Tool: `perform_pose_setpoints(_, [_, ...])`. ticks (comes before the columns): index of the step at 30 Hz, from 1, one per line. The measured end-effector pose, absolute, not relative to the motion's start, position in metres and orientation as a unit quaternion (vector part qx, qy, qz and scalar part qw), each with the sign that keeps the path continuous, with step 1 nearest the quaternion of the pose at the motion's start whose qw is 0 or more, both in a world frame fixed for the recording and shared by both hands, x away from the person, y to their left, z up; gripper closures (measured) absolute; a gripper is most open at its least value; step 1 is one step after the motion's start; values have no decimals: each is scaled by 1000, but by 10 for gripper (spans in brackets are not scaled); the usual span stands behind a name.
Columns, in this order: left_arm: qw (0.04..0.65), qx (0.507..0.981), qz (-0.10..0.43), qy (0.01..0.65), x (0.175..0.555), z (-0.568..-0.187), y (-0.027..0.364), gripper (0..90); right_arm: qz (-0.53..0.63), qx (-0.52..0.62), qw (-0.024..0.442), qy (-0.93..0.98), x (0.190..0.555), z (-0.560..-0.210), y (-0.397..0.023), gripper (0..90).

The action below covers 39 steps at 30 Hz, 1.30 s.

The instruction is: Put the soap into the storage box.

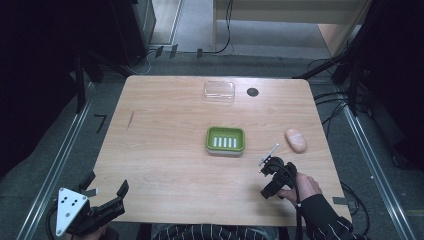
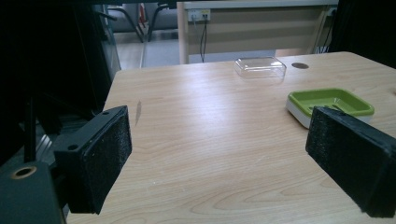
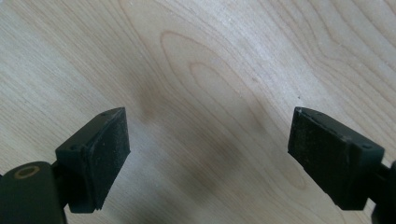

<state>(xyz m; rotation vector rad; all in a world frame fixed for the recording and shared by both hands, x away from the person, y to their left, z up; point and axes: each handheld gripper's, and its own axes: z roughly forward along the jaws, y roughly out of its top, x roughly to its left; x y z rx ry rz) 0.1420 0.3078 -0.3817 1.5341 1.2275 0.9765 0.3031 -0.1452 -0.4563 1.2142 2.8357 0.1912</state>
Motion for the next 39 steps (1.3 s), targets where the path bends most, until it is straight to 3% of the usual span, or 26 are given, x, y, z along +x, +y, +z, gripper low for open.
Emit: perform_pose_setpoints(39, [455, 619, 397, 502, 138, -382, 310, 72, 60, 397, 37, 915, 321, -454, -156, 123])
